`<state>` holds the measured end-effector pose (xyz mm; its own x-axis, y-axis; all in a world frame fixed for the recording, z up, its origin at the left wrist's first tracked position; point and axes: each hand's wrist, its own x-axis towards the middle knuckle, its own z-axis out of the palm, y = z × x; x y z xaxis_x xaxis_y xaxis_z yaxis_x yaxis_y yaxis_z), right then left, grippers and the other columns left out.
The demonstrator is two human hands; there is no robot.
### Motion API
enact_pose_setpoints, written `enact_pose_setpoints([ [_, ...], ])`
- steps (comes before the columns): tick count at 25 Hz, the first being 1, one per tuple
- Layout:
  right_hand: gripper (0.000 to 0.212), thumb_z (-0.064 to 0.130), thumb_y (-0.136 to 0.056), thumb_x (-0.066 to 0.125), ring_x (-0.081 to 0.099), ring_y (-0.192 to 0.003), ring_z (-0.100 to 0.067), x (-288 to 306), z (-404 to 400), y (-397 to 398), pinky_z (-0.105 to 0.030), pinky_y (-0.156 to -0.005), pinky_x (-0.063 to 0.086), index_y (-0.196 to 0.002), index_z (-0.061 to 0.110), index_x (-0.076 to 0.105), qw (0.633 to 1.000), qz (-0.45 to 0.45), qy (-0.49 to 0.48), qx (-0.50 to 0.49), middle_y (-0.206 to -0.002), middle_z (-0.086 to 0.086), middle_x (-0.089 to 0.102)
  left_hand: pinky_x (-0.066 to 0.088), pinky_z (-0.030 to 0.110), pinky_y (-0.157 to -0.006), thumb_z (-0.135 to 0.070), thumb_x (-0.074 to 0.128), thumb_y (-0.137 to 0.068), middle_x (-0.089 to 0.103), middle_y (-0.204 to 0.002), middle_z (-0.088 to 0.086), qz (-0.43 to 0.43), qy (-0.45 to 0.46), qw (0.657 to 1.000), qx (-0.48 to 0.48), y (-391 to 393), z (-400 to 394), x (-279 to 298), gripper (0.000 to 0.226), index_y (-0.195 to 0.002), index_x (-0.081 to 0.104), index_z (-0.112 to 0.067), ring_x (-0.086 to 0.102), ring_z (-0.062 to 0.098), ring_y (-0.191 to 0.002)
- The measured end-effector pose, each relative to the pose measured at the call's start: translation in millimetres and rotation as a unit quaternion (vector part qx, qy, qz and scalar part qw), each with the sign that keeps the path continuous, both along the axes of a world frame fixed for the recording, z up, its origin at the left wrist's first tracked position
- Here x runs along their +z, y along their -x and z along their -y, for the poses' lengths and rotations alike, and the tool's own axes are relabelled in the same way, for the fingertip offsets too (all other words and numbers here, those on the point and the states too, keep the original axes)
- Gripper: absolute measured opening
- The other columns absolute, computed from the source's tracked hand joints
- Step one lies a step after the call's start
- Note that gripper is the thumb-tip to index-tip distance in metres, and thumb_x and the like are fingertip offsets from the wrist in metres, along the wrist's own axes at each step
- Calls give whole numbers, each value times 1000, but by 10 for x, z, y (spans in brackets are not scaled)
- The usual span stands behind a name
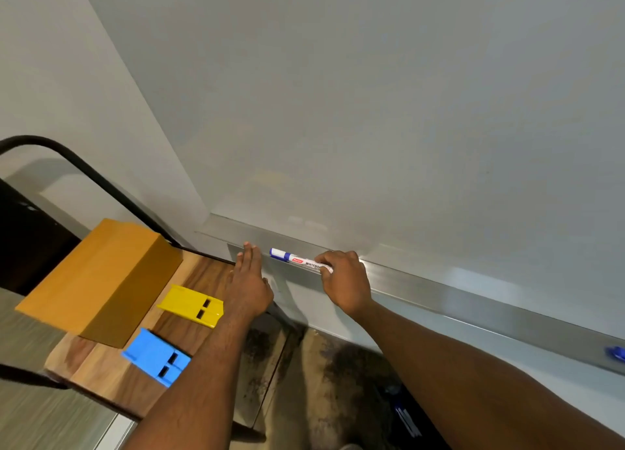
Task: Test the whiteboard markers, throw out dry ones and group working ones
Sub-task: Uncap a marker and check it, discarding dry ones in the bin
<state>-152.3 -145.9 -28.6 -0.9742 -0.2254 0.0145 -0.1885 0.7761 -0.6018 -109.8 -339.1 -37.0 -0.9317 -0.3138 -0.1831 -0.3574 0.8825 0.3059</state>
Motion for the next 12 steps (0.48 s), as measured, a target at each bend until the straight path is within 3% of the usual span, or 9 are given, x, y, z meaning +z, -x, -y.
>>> enact_pose_setpoints([
  [5,29,24,-91,60,56,-111,-18,30,-338,-318,-27,-93,43,-119,20,65,994,-108,27,-11,-118,3,66,16,39,-118,-11,54,-89,-3,-162,4,-5,-20,1000,12,-7,-32,90,81,-154,5,-13,1,22,-149],
  [8,26,13,-87,65,63,-104,-23,-57,-837,-603,-35,-87,52,-111,10,70,969,-245,5,-11,-110,-4,70,20,38,-117,-9,56,-87,21,-158,10,-101,-9,994,36,-113,-324,223,71,-150,24,-7,16,26,-147],
  [10,25,8,-84,68,65,-99,-26,-87,-1222,-730,-38,-84,55,-109,6,71,959,-282,-19,-35,-106,-8,72,21,38,-116,-7,58,-85,35,-152,13,-153,-10,988,-3,-196,-670,259,63,-145,36,-5,28,27,-143],
  [12,23,6,-84,68,66,-96,-27,-81,-1598,-846,-39,-81,55,-106,5,72,954,-290,-36,-69,-104,-8,72,19,36,-116,-12,57,-89,36,-152,11,-162,-24,984,-73,-262,-1074,243,59,-144,38,-6,30,25,-142],
])
